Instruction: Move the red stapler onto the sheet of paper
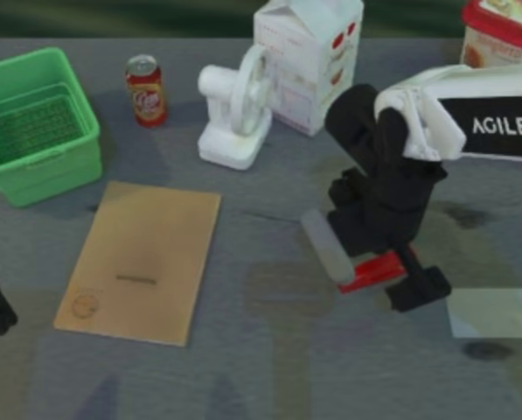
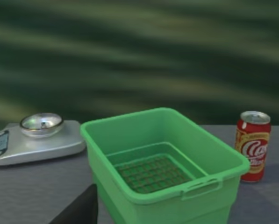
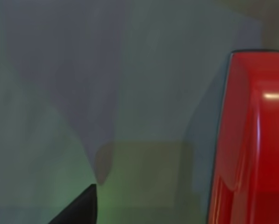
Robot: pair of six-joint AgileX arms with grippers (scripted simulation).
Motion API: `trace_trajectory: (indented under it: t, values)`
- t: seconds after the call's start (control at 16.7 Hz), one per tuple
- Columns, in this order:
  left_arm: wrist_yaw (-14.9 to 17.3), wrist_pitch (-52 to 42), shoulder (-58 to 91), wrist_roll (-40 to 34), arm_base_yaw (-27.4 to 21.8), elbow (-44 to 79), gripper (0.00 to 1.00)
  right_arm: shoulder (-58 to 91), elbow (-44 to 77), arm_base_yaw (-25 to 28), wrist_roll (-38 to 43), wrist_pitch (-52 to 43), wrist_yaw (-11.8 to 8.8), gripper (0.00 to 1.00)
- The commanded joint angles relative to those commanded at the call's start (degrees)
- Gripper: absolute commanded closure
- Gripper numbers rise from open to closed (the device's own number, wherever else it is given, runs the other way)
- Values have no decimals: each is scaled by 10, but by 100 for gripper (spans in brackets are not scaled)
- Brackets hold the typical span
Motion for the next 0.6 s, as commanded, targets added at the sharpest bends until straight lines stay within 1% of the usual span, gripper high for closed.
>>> trace_trajectory:
  t: [0.12,0.6]
  values:
    - [0,0,0,0,0,0,0,0,0,0,0,0,0,0]
    - [0,0,0,0,0,0,0,0,0,0,0,0,0,60]
